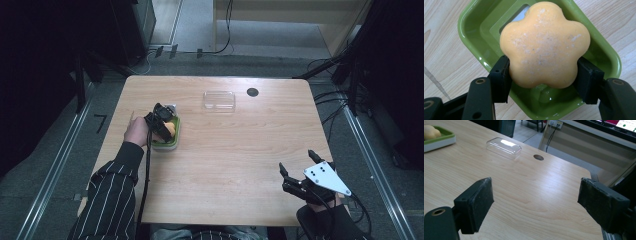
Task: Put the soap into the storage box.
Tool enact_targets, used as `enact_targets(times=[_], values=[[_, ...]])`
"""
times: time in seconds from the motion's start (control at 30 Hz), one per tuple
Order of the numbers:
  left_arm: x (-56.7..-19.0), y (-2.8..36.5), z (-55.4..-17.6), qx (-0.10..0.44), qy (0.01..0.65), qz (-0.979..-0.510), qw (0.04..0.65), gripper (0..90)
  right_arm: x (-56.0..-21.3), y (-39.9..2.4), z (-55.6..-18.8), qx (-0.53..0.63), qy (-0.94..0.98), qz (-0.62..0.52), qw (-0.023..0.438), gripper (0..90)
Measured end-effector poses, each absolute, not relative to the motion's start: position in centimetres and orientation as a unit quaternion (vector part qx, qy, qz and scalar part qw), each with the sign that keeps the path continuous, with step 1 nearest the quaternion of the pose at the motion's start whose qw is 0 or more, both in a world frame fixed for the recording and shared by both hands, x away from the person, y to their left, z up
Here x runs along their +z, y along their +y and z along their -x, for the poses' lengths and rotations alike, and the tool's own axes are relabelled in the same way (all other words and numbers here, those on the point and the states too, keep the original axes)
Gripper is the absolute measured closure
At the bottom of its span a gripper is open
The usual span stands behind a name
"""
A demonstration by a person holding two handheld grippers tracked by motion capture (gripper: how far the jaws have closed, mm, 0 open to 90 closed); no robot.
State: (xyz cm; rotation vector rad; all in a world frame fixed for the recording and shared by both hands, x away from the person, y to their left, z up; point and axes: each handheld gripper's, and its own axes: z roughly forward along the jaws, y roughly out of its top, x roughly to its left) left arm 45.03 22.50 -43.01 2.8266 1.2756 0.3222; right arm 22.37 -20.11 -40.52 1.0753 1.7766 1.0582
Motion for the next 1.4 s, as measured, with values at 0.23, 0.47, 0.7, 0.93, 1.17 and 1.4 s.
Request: enact_targets(times=[0.23, 0.47, 0.7, 0.93, 1.17, 1.4], values=[[-42.6, 22.4, -44.9, 0.106, 0.411, -0.905, 0.015, 30.1, -40.5, -20.1, -22.4, 0.417, 0.7, -0.425, 0.394, 13.3], [-41.9, 22.6, -44.5, 0.11, 0.419, -0.901, 0.02, 20.5, -40.5, -20.2, -22.4, 0.418, 0.7, -0.423, 0.396, 13.3], [-41.2, 22.5, -43.7, 0.089, 0.423, -0.902, 0.021, 12.3, -40.5, -20.1, -22.3, 0.418, 0.699, -0.425, 0.395, 13.3], [-40.8, 22.3, -42.3, 0.094, 0.422, -0.902, 0.014, 5.0, -40.5, -20.1, -22.3, 0.418, 0.7, -0.424, 0.395, 13.4], [-40.8, 22.0, -40.8, 0.093, 0.416, -0.905, 0.003, 2.2, -40.5, -20.1, -22.3, 0.418, 0.699, -0.425, 0.394, 13.3], [-40.8, 21.7, -39.2, 0.089, 0.409, -0.908, 0.002, 0.0, -40.5, -20.1, -22.4, 0.418, 0.7, -0.425, 0.394, 13.3]])
